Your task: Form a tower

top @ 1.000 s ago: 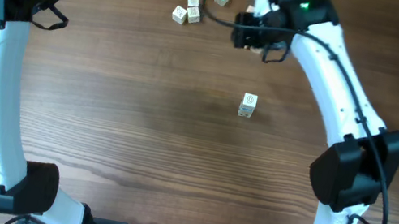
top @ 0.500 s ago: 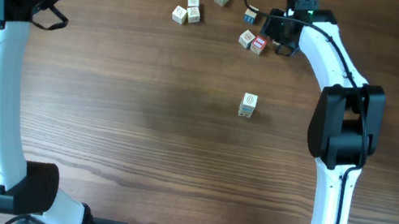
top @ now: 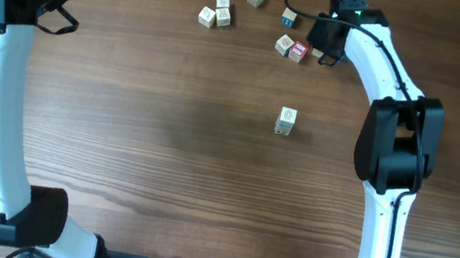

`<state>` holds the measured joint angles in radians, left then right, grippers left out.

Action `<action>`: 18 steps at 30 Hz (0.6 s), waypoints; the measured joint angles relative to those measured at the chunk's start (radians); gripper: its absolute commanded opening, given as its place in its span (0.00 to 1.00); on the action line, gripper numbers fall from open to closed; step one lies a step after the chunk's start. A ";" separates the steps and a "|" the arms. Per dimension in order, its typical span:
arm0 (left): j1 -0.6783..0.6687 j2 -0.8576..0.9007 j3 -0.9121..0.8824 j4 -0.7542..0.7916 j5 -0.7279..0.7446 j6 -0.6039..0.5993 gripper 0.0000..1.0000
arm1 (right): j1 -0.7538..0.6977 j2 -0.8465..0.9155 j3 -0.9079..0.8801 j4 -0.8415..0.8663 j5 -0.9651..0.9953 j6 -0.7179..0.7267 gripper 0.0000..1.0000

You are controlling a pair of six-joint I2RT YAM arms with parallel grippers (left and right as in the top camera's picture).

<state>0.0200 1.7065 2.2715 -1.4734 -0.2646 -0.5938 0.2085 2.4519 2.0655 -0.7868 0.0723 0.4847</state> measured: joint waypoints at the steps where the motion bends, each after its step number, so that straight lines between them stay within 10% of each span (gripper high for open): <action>1: 0.000 0.000 0.000 0.000 0.000 0.000 1.00 | 0.000 -0.003 0.014 -0.058 0.000 -0.007 0.21; 18: 0.000 0.000 0.000 -0.001 0.000 0.000 1.00 | 0.011 -0.799 0.092 -0.715 -0.001 -0.084 0.18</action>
<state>0.0200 1.7065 2.2715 -1.4742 -0.2646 -0.5938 0.2195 1.6527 2.1571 -1.5021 0.0715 0.4011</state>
